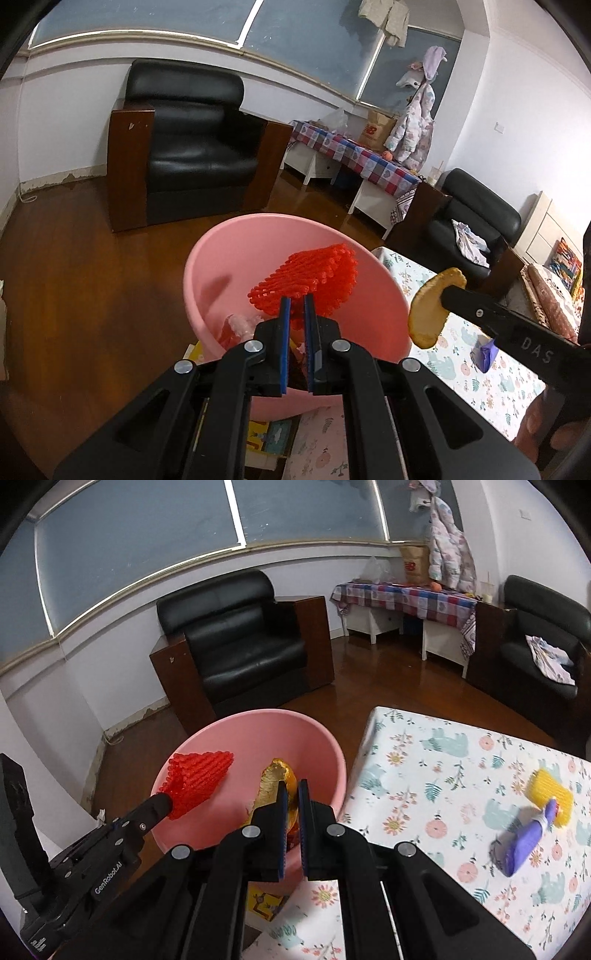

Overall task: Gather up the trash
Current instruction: 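Carry the red brush and orange peel over the pink bin, then open both tools to drop the brush and peel into the bin, then move both open tools back to the purple cloth on the table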

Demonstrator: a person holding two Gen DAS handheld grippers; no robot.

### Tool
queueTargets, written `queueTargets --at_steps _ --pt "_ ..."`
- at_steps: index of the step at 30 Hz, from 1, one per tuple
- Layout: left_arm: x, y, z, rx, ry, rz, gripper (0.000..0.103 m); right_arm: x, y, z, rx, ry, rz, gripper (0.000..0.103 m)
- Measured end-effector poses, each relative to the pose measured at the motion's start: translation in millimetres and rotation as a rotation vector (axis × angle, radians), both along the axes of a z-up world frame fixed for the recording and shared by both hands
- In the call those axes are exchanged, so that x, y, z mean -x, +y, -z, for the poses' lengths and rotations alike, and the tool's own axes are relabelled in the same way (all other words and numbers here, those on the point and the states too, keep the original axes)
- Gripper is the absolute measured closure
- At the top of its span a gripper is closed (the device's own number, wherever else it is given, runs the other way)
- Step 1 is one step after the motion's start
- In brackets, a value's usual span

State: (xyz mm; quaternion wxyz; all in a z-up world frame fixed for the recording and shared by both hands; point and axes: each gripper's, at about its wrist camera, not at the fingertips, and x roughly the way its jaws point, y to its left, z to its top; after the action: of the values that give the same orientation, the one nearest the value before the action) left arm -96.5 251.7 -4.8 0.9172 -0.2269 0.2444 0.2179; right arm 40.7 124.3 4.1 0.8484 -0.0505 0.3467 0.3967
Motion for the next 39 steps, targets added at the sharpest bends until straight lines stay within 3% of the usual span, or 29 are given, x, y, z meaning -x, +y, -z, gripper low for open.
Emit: queueTargets --at_steps 5,7,9,10,21,39 --pt "-1.2 6.4 3.0 0.014 0.022 -0.005 0.093 -3.6 9.4 6.1 0.009 0.009 -0.003 0.094" --pt "-1.4 7.3 3.5 0.02 0.021 0.002 0.084 -6.4 10.2 7.6 0.006 0.018 -0.007 0.085" --pt "-1.1 6.9 3.1 0.021 0.015 0.004 0.067 -6.2 10.4 8.9 -0.002 0.019 -0.012 0.076" --pt "-0.3 7.0 2.9 0.022 0.01 0.006 0.065 -5.9 10.7 8.6 -0.006 0.016 -0.012 0.072" --pt "0.6 1.0 0.4 0.006 0.0 0.013 0.064 -3.9 -11.3 7.8 -0.033 0.032 0.016 0.065" --pt "-6.6 -36.9 -7.2 -0.033 0.023 0.063 0.064 8.6 -75.3 27.4 -0.033 0.105 0.081 0.063"
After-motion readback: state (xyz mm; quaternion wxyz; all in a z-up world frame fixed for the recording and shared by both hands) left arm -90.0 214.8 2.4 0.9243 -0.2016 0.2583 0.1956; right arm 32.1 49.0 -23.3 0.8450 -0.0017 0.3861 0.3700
